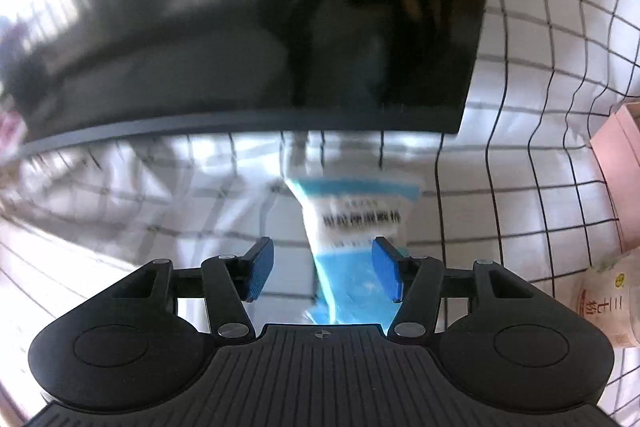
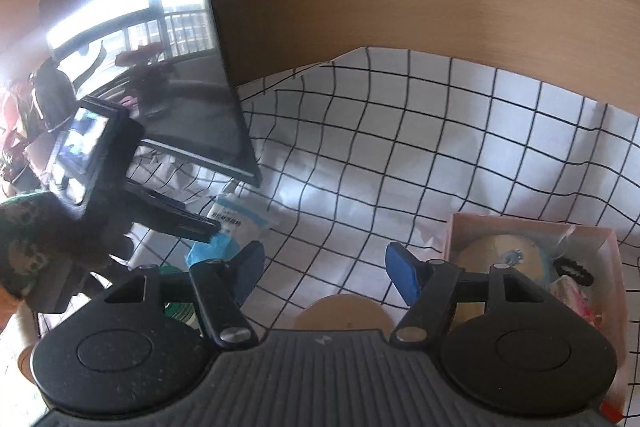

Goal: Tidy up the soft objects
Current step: 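Lift the blue wet-wipe pack with the left gripper toward the pink box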

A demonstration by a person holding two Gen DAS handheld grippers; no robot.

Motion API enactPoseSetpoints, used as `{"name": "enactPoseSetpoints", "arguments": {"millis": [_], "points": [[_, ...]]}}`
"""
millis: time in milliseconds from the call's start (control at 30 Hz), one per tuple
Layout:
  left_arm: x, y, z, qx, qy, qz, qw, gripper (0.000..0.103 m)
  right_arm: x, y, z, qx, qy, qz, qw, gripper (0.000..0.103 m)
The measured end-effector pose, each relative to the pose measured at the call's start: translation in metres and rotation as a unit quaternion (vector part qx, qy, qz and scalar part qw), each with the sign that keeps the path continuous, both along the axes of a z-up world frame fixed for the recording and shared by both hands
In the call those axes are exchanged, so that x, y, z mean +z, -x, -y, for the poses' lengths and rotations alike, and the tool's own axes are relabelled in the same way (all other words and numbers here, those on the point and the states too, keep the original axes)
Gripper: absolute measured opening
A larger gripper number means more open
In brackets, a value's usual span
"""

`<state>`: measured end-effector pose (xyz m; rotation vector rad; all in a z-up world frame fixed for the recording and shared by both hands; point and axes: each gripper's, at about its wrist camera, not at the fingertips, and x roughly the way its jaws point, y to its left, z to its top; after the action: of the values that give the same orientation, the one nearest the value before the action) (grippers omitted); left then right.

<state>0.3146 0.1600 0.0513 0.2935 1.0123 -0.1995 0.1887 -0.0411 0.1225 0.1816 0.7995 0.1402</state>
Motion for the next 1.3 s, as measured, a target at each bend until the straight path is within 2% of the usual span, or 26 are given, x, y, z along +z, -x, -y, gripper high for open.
{"name": "enactPoseSetpoints", "arguments": {"millis": [133, 333, 400, 467, 533, 567, 700, 767, 900, 1000, 1100, 1200, 1300], "points": [[0.000, -0.007, -0.005, 0.007, 0.038, -0.004, 0.9992, 0.064, -0.001, 0.006, -0.009, 0.021, 0.019, 0.002, 1.000, 0.068], [-0.002, -0.014, 0.002, -0.025, 0.066, -0.020, 0.9973, 0.064, -0.008, 0.005, -0.014, 0.024, 0.024, -0.002, 0.999, 0.068], [-0.007, -0.017, 0.006, -0.027, 0.064, -0.032, 0.9971, 0.065, -0.009, 0.004, -0.015, 0.024, 0.025, -0.006, 0.999, 0.068], [-0.018, -0.022, 0.010, -0.023, 0.045, -0.042, 0.9978, 0.062, -0.011, 0.002, -0.015, 0.033, 0.021, -0.018, 0.999, 0.068], [-0.022, -0.025, 0.007, -0.018, 0.058, -0.045, 0.9971, 0.060, -0.012, 0.003, -0.017, 0.044, 0.022, -0.025, 0.998, 0.068], [-0.020, -0.026, 0.004, -0.016, 0.069, -0.045, 0.9965, 0.057, -0.012, 0.005, -0.018, 0.053, 0.022, -0.027, 0.998, 0.068], [-0.001, -0.026, -0.022, -0.007, 0.117, -0.046, 0.9920, 0.056, -0.011, 0.010, -0.031, 0.094, 0.033, -0.032, 0.995, 0.068], [0.013, -0.021, -0.041, 0.005, 0.138, -0.030, 0.9900, 0.056, -0.010, 0.014, -0.045, 0.126, 0.039, -0.036, 0.991, 0.068], [0.041, 0.005, -0.075, 0.026, 0.138, 0.010, 0.9900, 0.056, -0.017, 0.018, -0.073, 0.197, 0.027, -0.057, 0.978, 0.070], [0.051, 0.030, -0.098, 0.029, 0.125, 0.028, 0.9913, 0.056, -0.029, 0.021, -0.096, 0.223, 0.043, -0.076, 0.971, 0.070], [0.046, 0.057, -0.119, 0.032, 0.134, 0.030, 0.9900, 0.056, -0.038, 0.027, -0.108, 0.215, 0.048, -0.082, 0.972, 0.070], [0.036, 0.082, -0.134, 0.048, 0.157, 0.032, 0.9860, 0.056, -0.041, 0.031, -0.109, 0.168, 0.018, -0.089, 0.981, 0.070], [0.021, 0.098, -0.146, 0.073, 0.183, 0.033, 0.9798, 0.056, -0.044, 0.029, -0.120, 0.139, 0.021, -0.087, 0.986, 0.070]]}}
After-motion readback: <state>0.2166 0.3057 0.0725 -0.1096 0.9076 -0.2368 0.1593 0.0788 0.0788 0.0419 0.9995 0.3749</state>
